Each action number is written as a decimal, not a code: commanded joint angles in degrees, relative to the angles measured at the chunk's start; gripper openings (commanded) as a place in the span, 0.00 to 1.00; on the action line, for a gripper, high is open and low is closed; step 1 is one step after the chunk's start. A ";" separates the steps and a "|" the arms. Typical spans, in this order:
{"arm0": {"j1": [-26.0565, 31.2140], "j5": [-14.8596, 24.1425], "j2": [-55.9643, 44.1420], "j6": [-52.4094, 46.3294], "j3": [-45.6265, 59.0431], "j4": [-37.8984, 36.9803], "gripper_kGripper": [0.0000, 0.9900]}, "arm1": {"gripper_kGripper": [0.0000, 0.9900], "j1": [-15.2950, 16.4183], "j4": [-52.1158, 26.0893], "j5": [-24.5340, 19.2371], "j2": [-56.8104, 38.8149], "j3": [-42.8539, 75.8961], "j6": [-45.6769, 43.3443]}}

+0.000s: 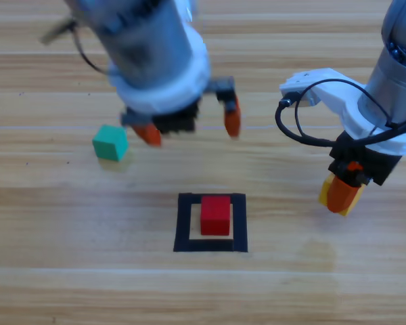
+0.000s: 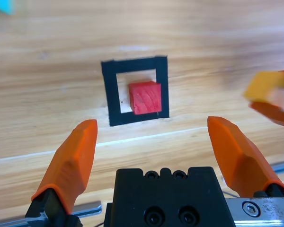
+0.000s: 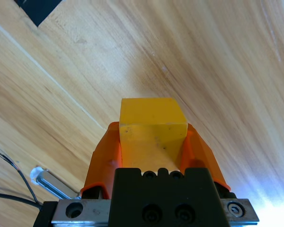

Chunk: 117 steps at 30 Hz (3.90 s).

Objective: Stack the blocks in the rectangular block: red at the bottom, yellow in the middle, green on top

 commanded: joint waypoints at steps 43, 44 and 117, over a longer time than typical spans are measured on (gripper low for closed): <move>35.05 -13.10 -19.56 46.28 28.28 -17.01 1.00 | 0.00 18.91 25.36 -6.00 23.03 -44.91 60.68; 35.32 -13.45 -19.56 46.36 28.46 -17.27 1.00 | 0.00 18.65 25.27 -6.00 23.38 -45.18 60.94; 35.85 -13.10 -20.79 43.99 36.63 -25.71 1.00 | 0.00 15.05 25.45 -7.50 30.68 -50.10 68.50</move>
